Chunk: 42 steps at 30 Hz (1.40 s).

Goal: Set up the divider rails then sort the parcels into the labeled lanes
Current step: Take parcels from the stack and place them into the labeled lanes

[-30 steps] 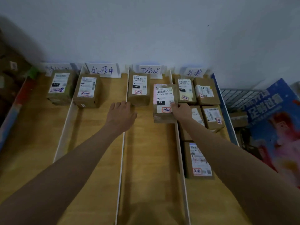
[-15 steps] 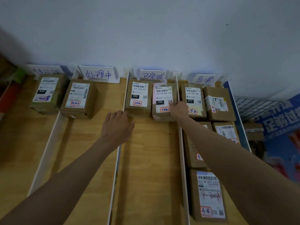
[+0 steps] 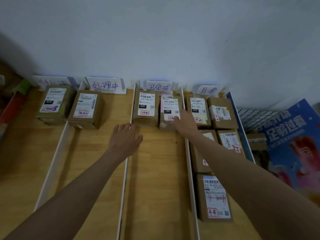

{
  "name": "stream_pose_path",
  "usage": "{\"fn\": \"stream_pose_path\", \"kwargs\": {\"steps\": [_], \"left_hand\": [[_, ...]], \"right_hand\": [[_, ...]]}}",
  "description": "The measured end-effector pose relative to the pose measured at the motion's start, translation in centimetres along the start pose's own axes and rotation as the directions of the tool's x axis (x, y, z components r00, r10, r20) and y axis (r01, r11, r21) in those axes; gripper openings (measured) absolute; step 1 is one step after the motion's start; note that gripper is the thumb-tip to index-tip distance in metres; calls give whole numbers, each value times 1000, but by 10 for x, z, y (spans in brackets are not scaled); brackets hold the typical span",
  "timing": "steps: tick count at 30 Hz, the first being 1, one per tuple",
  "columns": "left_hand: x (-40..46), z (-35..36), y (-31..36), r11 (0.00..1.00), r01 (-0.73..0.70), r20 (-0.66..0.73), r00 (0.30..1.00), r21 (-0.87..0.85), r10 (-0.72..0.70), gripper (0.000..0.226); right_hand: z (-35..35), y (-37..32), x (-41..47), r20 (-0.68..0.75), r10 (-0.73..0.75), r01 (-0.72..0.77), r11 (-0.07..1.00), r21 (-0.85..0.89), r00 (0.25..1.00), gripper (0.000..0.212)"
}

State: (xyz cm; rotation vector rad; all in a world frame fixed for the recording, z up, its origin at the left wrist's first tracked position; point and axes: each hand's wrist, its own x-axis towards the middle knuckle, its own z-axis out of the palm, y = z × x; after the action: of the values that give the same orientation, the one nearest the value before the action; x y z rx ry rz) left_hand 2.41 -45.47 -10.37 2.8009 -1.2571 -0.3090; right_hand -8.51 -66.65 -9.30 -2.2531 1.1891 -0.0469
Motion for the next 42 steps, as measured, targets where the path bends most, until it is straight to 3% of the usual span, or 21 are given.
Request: {"fn": "stream_pose_path", "kwargs": {"steps": [5, 11, 26, 42], "left_hand": [[-35, -23, -13, 998, 12, 0, 1000, 59, -12, 57], [-101, -60, -33, 996, 3, -56, 998, 86, 2, 57], [-285, -138, -113, 989, 81, -164, 985, 125, -60, 57], [-403, -186, -276, 936, 342, -210, 924, 88, -318, 58]], "right_hand": [[-15, -19, -72, 15, -155, 155, 969, -194, 988, 46], [-29, -47, -159, -53, -248, 219, 923, -318, 967, 40], [-31, -145, -343, -95, -377, 320, 874, -367, 921, 49], [55, -294, -413, 67, -541, 534, 790, -301, 838, 46]]}}
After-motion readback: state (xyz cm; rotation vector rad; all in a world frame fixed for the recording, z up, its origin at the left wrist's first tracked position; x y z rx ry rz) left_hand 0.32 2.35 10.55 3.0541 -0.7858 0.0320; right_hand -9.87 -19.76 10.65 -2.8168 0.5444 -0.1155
